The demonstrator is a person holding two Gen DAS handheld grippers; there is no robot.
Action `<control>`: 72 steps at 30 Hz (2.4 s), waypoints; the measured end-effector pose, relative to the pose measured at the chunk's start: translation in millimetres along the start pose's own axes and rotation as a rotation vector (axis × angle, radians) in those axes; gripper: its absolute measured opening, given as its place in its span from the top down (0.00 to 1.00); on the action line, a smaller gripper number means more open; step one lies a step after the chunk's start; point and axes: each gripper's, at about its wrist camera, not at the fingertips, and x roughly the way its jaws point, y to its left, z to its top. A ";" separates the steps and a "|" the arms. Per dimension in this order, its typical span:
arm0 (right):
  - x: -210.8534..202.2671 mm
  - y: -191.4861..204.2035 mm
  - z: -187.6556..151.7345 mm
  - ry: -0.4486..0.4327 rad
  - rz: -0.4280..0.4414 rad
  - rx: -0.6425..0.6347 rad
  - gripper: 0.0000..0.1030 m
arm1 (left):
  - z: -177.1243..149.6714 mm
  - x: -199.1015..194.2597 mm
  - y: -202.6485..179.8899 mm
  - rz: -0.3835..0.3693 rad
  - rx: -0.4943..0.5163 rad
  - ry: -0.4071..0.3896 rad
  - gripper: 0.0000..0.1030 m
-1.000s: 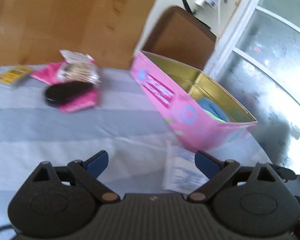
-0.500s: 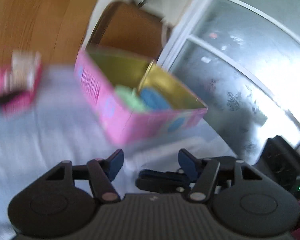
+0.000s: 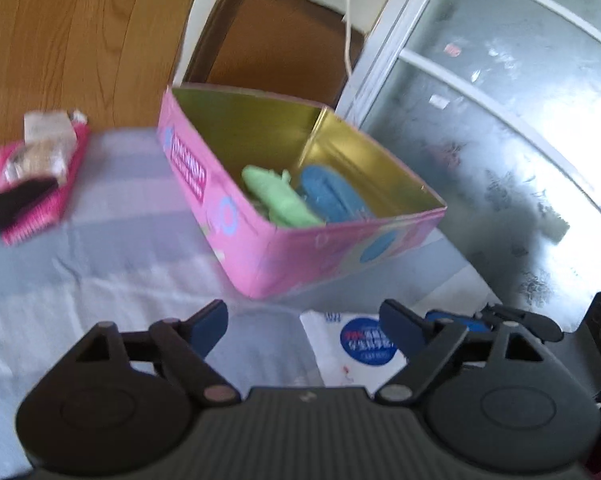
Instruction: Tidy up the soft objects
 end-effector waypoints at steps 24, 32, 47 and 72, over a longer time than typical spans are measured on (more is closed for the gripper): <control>14.4 -18.2 49.9 -0.195 -0.124 -0.072 0.49 | 41.6 0.1 -91.7 -0.019 0.228 -0.095 0.15; 106.2 -74.9 66.2 -0.088 -0.393 -0.008 0.48 | 107.0 110.5 -74.0 0.172 0.198 -0.095 0.15; 24.7 -66.0 52.6 -0.259 -0.316 0.301 0.48 | 69.6 72.6 -78.6 0.396 0.081 -0.108 0.11; 39.4 3.2 60.0 -0.166 -0.273 0.315 0.48 | -1.4 -8.1 -41.8 0.555 0.068 -0.159 0.07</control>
